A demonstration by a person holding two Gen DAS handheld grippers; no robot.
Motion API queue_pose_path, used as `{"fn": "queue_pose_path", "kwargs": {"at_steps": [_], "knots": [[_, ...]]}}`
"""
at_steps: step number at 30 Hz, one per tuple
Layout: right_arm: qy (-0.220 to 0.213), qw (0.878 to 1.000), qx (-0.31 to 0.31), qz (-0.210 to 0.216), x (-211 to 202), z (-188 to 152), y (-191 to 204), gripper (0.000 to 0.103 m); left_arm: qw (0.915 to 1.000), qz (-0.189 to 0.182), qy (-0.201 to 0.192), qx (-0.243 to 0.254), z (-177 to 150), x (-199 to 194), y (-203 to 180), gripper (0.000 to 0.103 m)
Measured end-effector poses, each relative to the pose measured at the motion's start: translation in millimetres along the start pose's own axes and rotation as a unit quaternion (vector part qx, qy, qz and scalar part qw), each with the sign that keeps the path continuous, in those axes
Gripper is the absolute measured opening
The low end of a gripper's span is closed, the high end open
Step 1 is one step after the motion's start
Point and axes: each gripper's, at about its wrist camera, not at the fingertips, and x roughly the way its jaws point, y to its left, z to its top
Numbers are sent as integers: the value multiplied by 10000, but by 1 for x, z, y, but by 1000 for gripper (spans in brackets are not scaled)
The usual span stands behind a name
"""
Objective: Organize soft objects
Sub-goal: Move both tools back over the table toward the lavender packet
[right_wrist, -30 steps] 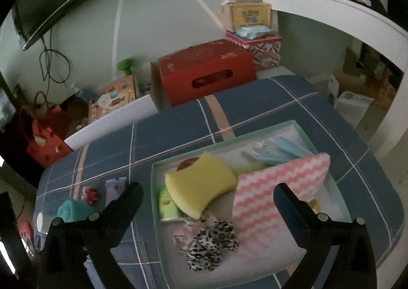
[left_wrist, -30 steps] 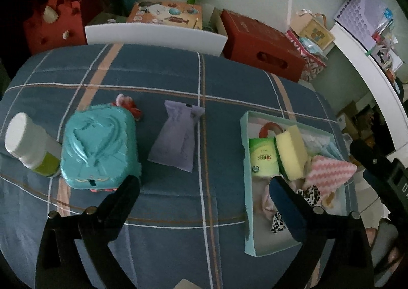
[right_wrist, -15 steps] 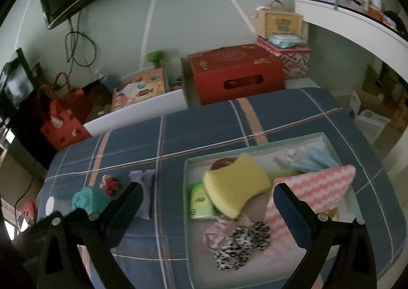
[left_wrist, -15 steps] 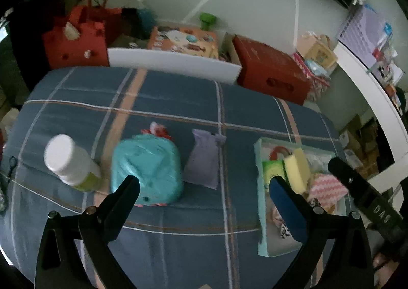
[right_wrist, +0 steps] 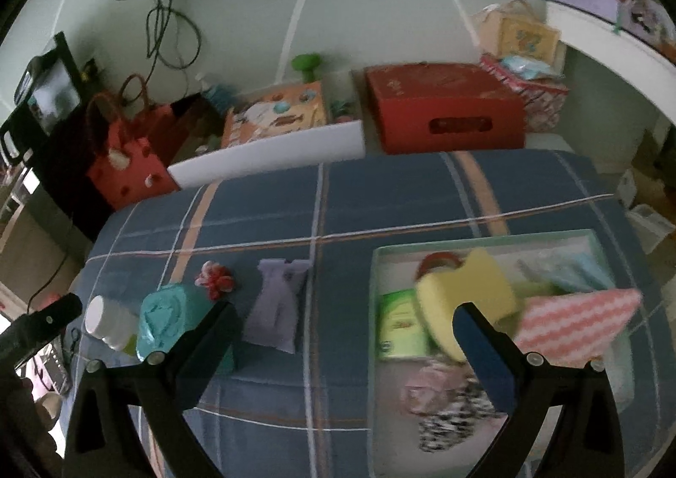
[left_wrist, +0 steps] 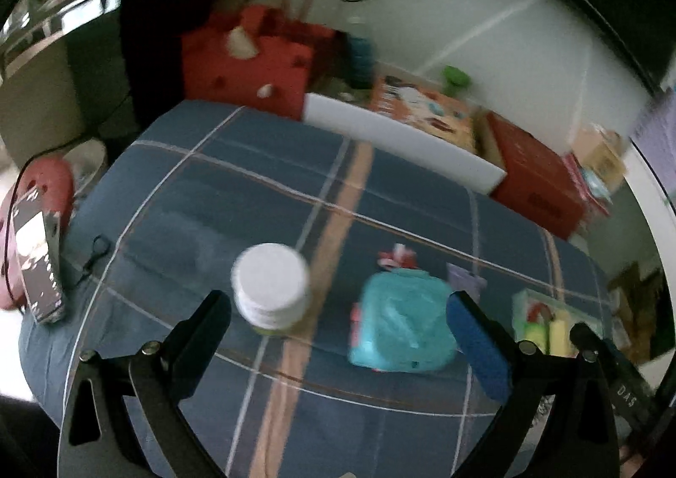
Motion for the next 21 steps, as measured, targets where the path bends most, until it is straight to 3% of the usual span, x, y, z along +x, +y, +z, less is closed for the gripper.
{"fn": "queue_pose_path", "kwargs": {"at_steps": [10,18,21], "knots": [[489,9987,47,119,47,14,23,103,9979,21,406,-505,21,29,41,101],[1093,9940,42,-3,108,25,38,103,9958,-271,877,-40,65,64,26,101],[1263,9919,37,-153,126,26,39,103,9940,-132,1066,194,75,80,11,101]]}}
